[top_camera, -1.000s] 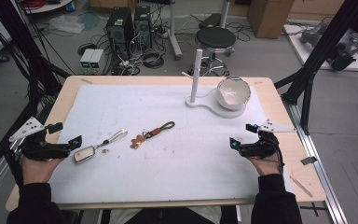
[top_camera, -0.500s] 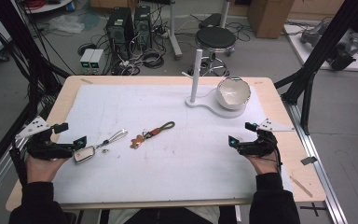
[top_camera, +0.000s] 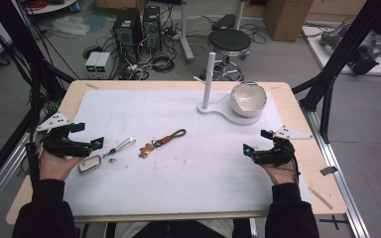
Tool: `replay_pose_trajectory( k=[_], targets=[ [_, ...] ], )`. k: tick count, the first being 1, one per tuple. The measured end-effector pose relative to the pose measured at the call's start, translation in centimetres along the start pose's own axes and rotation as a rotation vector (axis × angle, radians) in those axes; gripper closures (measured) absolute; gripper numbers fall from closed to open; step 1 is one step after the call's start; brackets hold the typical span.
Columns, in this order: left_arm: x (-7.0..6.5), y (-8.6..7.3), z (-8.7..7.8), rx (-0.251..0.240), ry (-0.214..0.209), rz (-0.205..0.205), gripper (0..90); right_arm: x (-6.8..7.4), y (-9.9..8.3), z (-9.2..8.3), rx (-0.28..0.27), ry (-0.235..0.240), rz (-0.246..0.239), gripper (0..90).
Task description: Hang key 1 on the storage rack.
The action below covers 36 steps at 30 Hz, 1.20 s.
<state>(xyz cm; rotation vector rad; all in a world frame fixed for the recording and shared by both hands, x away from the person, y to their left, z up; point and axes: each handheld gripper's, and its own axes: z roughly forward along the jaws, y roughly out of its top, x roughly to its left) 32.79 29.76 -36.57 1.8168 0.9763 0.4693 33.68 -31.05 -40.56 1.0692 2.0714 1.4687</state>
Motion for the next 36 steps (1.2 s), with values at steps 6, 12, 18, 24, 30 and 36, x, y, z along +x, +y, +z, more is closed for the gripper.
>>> replay_pose_trajectory(
  k=[6,12,18,24,30,36],
  targets=[
    [-0.9,1.1,1.8,0.045,-0.028,0.029,1.7,0.1,0.0,0.2,0.009,-0.004,-0.018,1.3],
    [-1.7,2.2,3.5,0.056,-0.046,0.046,1.7,0.1,0.0,0.2,0.011,-0.006,-0.02,1.3],
    [-2.5,3.1,5.2,0.081,-0.07,0.067,1.7,0.1,0.0,0.1,0.01,-0.013,-0.027,1.3],
    [-3.6,4.5,6.7,0.098,-0.068,0.091,1.7,0.1,-0.1,0.1,0.013,-0.022,-0.032,1.3],
    [-4.2,5.1,8.0,0.115,-0.094,0.105,1.7,0.1,-0.1,-0.1,0.012,-0.021,-0.029,1.3],
    [-4.7,5.2,9.5,0.124,-0.119,0.113,1.7,0.0,-0.2,-0.1,0.011,-0.026,-0.028,1.3]
  ],
)
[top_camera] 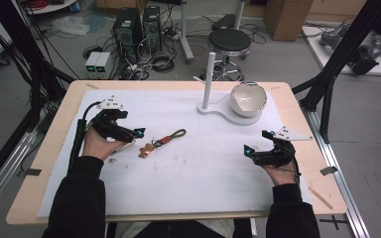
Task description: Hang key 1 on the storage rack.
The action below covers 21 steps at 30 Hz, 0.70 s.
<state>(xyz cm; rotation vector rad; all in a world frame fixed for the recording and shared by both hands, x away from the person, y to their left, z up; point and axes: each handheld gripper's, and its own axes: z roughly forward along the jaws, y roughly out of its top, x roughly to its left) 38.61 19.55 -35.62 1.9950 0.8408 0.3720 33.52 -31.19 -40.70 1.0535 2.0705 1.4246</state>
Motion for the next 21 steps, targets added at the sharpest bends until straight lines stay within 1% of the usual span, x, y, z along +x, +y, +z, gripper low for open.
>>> replay_pose_trajectory(
  k=[1,5,11,16,17,21],
  targets=[
    [0.0,0.0,0.1,0.001,-0.001,0.002,1.7,0.0,0.0,0.0,-0.001,0.0,0.0,1.3],
    [-0.3,0.4,1.1,0.017,-0.026,0.003,1.7,0.0,0.0,-0.1,-0.009,-0.008,-0.006,1.3],
    [-0.7,1.2,2.4,0.038,-0.049,0.02,1.7,0.0,0.0,-0.1,-0.008,-0.008,-0.005,1.3],
    [-1.2,1.7,3.5,0.05,-0.063,0.031,1.7,0.0,0.0,-0.2,-0.009,-0.006,-0.004,1.3],
    [-1.2,1.7,3.5,0.05,-0.063,0.031,1.7,0.0,0.0,-0.2,-0.009,-0.006,-0.004,1.3],
    [-1.6,2.0,4.1,0.06,-0.072,0.046,1.7,-0.1,-0.1,-0.2,-0.013,-0.007,-0.007,1.3]
  ],
)
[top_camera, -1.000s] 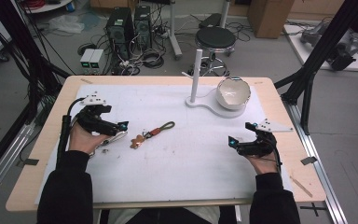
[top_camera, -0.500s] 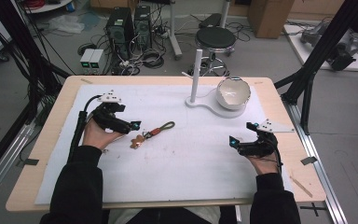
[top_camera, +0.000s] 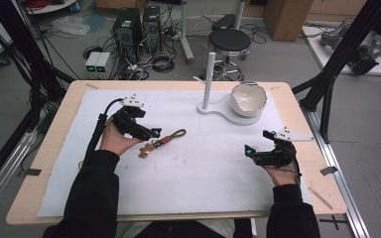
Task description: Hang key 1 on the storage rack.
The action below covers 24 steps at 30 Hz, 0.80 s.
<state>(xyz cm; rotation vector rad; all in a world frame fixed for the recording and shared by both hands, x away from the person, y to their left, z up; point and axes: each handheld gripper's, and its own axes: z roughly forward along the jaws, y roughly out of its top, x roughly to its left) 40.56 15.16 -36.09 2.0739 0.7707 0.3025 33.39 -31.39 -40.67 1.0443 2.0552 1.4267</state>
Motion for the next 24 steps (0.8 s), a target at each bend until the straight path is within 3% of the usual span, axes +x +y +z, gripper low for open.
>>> replay_pose_trajectory(
  k=[11,22,24],
  targets=[
    [-0.8,0.5,2.2,0.045,-0.021,0.026,1.7,0.0,-0.1,0.0,0.008,0.001,-0.001,1.3],
    [-0.5,-0.3,4.4,0.128,-0.029,0.03,1.7,0.1,-0.2,0.1,0.026,-0.016,-0.022,1.3],
    [-0.6,-0.6,5.0,0.162,-0.028,0.04,1.7,0.2,-0.2,0.2,0.034,-0.017,-0.025,1.3]
  ],
)
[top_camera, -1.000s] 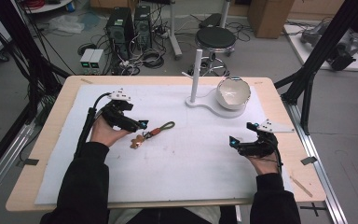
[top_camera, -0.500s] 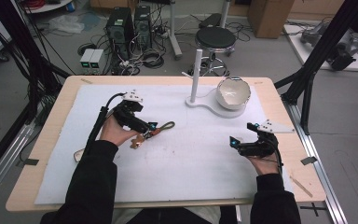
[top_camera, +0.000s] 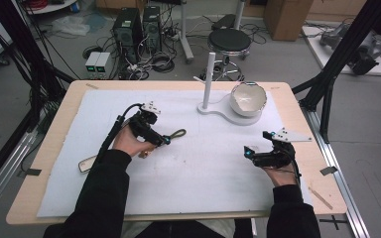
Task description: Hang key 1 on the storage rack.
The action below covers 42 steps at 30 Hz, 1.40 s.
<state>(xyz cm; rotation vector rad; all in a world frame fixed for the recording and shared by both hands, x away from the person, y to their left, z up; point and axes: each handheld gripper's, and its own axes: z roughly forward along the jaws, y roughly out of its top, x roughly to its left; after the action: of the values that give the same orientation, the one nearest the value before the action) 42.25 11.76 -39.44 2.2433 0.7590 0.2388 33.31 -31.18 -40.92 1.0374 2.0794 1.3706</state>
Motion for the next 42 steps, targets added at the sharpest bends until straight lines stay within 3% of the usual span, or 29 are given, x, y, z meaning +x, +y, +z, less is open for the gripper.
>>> replay_pose_trajectory(
  k=[7,18,21,22,23,24,32,39,42],
  targets=[
    [-0.2,-0.5,1.7,0.078,-0.023,0.007,1.8,-0.1,-0.1,-0.2,-0.005,-0.005,0.006,1.3],
    [0.1,-0.9,2.6,0.143,-0.035,0.009,6.9,-0.2,-0.2,-0.2,-0.003,-0.011,0.013,1.3],
    [0.1,-1.0,2.6,0.165,-0.025,0.035,20.0,-0.3,-0.2,-0.2,-0.001,-0.014,0.009,1.3],
    [0.0,-1.0,2.7,0.163,-0.023,0.042,20.0,-0.3,-0.2,-0.2,-0.001,-0.014,0.009,1.3],
    [-0.2,-1.0,2.6,0.175,-0.012,0.068,29.0,-0.2,-0.2,-0.2,0.002,-0.012,0.012,1.3],
    [-0.2,-1.0,2.6,0.175,-0.012,0.068,32.2,-0.2,-0.2,-0.2,0.002,-0.012,0.012,1.3],
    [-0.8,-1.1,3.3,0.198,0.012,0.103,47.7,-0.3,-0.2,-0.2,-0.002,-0.013,0.014,1.3],
    [-0.3,-1.1,3.2,0.192,0.012,0.082,66.2,-0.3,-0.2,-0.2,0.0,-0.014,0.015,1.3],
    [-0.3,-1.2,3.2,0.189,0.012,0.075,68.7,-0.3,-0.2,-0.2,-0.001,-0.016,0.014,1.3]
  ],
)
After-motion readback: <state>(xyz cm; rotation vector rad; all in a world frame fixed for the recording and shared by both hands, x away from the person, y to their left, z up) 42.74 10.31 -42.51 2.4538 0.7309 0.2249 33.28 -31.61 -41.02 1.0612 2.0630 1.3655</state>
